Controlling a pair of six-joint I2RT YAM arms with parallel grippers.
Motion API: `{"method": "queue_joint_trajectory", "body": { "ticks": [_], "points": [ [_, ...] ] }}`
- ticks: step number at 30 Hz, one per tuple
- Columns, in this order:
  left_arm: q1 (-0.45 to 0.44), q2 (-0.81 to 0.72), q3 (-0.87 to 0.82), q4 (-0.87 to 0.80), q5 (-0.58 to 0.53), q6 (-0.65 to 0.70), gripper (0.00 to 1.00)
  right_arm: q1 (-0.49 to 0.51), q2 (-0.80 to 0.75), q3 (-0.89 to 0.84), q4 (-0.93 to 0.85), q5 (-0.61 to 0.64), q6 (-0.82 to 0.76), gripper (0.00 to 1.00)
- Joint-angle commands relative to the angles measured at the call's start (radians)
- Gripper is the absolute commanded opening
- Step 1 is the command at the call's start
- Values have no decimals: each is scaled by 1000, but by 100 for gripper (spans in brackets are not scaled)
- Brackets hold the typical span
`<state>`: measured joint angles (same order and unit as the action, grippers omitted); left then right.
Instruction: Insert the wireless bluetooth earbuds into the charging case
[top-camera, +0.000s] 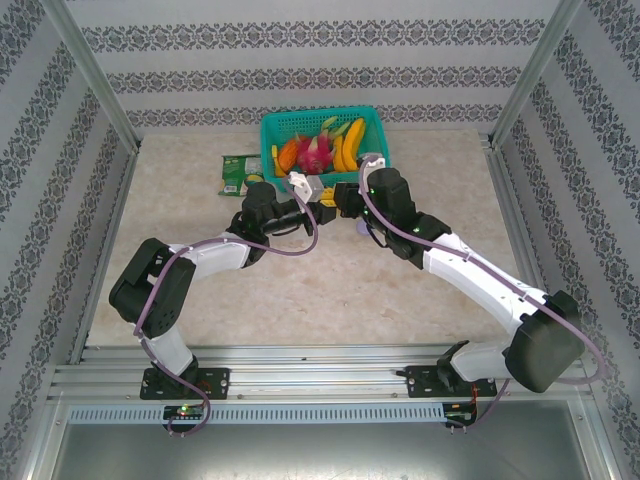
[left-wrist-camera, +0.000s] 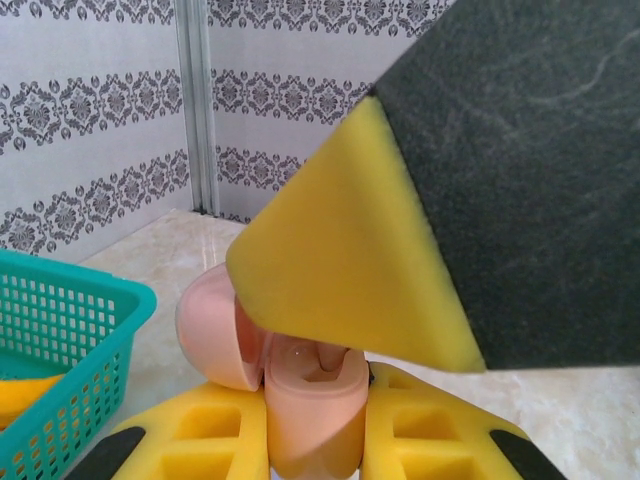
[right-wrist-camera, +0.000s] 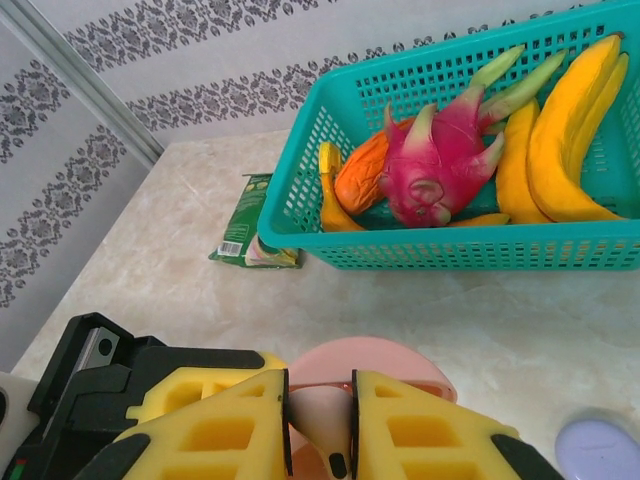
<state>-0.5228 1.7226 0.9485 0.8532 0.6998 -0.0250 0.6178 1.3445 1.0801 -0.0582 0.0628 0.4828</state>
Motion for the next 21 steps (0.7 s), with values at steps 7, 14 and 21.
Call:
{"method": "queue_joint_trajectory", "body": {
  "ticks": [7, 14, 21],
  "points": [
    [-13, -44, 35, 93, 30, 27, 0, 10, 27, 7, -47, -14, -19, 23],
    [-13, -48, 23, 101, 33, 22, 0, -8, 22, 23, -55, -11, 8, 33],
    [-13, -47, 12, 110, 33, 19, 0, -23, 18, 56, -61, -21, 33, 38]
  ]
}}
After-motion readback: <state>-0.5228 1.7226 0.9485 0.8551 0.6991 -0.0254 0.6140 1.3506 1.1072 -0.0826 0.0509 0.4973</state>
